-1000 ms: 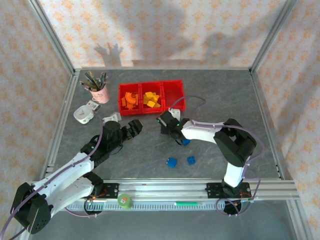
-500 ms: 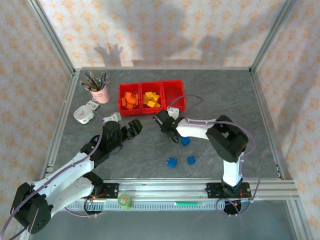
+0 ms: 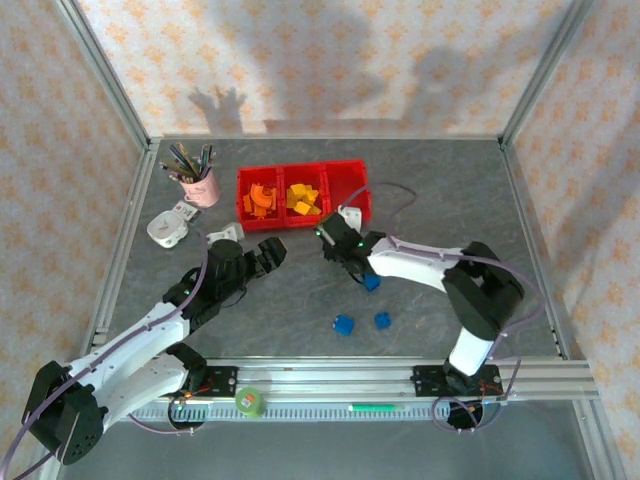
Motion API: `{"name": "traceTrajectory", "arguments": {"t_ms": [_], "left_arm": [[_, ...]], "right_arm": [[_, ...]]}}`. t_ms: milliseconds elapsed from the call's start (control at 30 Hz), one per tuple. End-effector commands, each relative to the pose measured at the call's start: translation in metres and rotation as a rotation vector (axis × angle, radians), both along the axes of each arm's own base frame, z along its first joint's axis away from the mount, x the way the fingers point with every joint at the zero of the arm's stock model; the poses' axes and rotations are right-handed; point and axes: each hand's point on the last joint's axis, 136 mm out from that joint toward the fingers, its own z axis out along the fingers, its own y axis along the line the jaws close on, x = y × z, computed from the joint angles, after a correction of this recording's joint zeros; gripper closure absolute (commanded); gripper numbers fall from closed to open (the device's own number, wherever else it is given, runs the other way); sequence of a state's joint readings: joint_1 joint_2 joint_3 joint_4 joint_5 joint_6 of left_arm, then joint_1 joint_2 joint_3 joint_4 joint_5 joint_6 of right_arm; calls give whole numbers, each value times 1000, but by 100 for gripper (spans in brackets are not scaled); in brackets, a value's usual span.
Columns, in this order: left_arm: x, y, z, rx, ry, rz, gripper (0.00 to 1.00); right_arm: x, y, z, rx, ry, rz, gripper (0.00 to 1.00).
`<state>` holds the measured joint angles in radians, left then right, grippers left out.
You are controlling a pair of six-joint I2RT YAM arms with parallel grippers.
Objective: Sort the legos into containers by color
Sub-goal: Pick up the lego from the center of the table, then place the lego in the container.
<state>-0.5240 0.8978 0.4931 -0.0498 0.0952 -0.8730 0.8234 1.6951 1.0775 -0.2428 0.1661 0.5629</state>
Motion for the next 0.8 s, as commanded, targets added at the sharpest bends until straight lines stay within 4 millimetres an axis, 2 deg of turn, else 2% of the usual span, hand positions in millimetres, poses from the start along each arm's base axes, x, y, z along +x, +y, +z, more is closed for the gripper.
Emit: {"name": "traceTrajectory", "arguments": {"t_ms": [0,133,300,533,633,767], "left_arm": [[11,-3,23,17,-60,3,1],[20,-10,28,18,-63,-8,1],[34,-19,33,39,-69,-25,1],[53,-33,38,60,-63,-50,1],[58,-34,38,73,-67,-49,1],[63,-34,35,82,-60,-48,1]], "right_arm": [[14,-15,30,17,-38,-9,75],[47,-20,52,19,-90,-12,75],[94,-12,58,-22,-130,43,74],[157,-14,35,-102,-123,33,74],[177,-16,23,-118,-112,25,72],[191,-18,13,-158,-101,28,68]]}}
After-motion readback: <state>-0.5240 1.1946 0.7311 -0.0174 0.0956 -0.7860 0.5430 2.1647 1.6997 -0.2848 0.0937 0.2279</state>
